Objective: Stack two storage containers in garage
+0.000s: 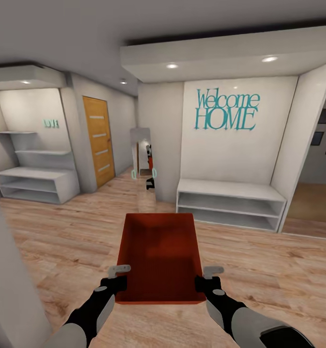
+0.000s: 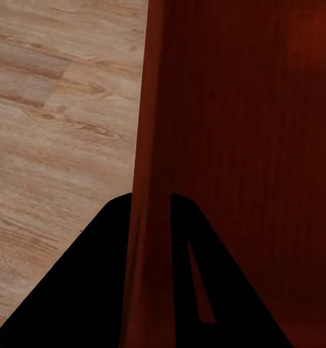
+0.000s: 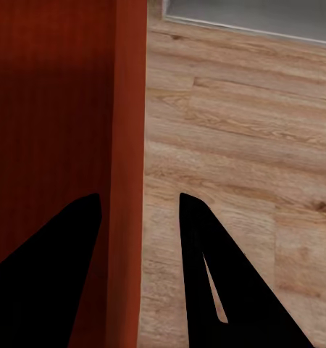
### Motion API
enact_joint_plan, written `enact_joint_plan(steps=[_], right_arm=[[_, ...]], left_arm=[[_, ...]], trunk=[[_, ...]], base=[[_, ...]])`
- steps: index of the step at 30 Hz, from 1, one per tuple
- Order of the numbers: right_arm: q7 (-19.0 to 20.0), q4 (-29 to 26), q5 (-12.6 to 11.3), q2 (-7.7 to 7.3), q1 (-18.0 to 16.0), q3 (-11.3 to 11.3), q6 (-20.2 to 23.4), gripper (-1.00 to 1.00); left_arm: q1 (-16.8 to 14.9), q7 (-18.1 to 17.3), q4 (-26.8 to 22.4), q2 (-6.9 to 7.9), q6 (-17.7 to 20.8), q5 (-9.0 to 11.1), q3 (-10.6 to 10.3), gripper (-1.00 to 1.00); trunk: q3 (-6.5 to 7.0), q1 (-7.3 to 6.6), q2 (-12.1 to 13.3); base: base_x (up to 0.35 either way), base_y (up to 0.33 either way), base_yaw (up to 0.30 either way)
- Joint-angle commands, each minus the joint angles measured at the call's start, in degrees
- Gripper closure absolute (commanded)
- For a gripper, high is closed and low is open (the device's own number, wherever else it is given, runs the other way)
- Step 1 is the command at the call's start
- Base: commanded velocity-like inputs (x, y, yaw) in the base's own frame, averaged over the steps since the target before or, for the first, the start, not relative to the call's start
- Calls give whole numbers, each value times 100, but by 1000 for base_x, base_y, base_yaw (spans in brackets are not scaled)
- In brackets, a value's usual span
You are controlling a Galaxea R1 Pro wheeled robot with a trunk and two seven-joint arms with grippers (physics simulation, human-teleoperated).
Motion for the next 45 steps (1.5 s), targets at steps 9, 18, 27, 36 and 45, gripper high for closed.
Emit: enact_joint_plan(steps=[9,18,27,36,45], right_arm=[[-1,-19,29,17,-2,-206,-76,100],[-3,-20,29,17,-2,-206,-83,100],[-9,-19,29,17,-2,-209,-84,100],[-10,-21,29,17,-2,-208,-80,100],[-9,-19,29,17,-2,-206,-69,100]], left_arm=[[1,57,-2,-7,36,224,127,100],[1,57,-10,-5,36,227,127,100],[1,57,-10,-4,36,221,127,100],[1,57,-10,-4,36,221,127,100],[1,57,-10,-4,36,221,126,100]], trunk=[[-1,5,-4],[-1,5,-4],[7,5,-4],[52,5,-4],[60,5,-4]], base=[[324,0,0],[324,0,0],[324,0,44],[324,0,187],[324,0,33]])
